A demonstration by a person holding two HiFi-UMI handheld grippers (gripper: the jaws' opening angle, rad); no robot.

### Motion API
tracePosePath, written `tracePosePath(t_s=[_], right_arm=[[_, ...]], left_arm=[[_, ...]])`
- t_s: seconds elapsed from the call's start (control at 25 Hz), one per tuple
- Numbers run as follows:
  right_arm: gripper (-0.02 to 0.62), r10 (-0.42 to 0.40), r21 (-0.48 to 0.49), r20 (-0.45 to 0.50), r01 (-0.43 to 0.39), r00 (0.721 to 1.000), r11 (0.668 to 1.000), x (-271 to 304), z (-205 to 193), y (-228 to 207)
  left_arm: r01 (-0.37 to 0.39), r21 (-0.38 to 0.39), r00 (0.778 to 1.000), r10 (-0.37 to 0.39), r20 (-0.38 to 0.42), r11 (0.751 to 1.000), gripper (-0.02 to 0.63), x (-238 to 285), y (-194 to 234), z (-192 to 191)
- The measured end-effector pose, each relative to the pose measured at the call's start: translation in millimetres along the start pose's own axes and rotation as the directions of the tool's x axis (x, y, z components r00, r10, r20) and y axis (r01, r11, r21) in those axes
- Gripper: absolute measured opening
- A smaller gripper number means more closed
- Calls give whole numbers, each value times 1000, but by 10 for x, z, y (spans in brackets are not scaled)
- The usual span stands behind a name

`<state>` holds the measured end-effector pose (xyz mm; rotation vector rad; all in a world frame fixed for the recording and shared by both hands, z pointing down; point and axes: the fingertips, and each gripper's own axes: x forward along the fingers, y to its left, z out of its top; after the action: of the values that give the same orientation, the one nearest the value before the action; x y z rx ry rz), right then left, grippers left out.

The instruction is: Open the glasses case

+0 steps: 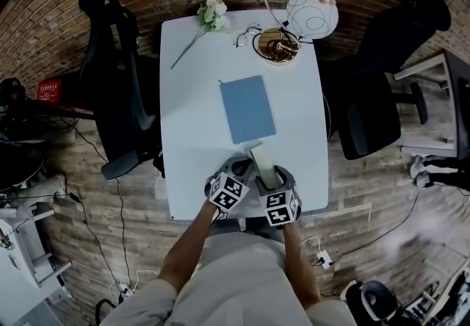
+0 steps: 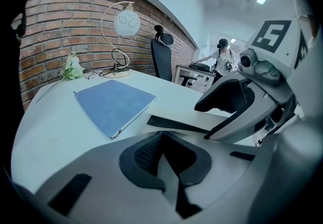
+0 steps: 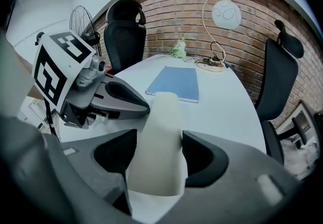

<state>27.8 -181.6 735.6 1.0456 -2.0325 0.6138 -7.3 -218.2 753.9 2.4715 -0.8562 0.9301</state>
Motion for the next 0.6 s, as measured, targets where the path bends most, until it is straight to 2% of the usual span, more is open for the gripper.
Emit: tracePosePath(t_s=[0.6], right_arm=[[210,1,33,56,-3,998,999,-151,77,-74]], left_arm=[[-1,3,1000,1,2,1000,2,-3,1,-1]])
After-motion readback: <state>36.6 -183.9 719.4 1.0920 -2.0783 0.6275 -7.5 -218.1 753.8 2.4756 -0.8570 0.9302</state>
